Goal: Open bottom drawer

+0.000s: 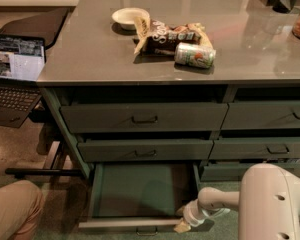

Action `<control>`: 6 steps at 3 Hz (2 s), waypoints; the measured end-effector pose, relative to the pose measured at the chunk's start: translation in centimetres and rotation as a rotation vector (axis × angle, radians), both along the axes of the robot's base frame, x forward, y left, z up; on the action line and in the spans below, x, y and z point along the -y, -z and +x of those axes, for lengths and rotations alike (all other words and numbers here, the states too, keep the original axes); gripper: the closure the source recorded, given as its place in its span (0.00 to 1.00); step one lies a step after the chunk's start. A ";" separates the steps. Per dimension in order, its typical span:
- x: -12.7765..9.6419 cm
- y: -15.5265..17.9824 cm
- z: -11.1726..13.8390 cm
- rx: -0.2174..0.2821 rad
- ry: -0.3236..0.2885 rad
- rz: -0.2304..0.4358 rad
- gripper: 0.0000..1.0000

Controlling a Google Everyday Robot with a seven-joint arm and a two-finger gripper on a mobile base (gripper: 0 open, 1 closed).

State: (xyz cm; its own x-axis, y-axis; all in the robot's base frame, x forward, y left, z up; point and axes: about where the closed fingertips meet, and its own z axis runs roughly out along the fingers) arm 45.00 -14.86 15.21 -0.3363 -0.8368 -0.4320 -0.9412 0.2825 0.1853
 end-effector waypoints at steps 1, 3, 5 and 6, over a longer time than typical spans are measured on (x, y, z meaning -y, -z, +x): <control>-0.1 -0.1 -0.3 -0.005 0.002 -0.004 0.89; -0.1 0.0 -1.8 -0.039 0.013 -0.019 0.62; -0.2 0.1 -3.3 -0.077 0.018 -0.036 0.16; -0.2 0.1 -3.3 -0.077 0.018 -0.036 0.00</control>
Offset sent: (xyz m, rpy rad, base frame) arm -0.1133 -0.0213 -0.0125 -0.1171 0.2356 -0.0824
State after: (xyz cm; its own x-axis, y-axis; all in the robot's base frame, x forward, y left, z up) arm 41.72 -14.71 15.10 -0.3825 -0.8449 -0.3739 -0.9192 0.3069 0.2468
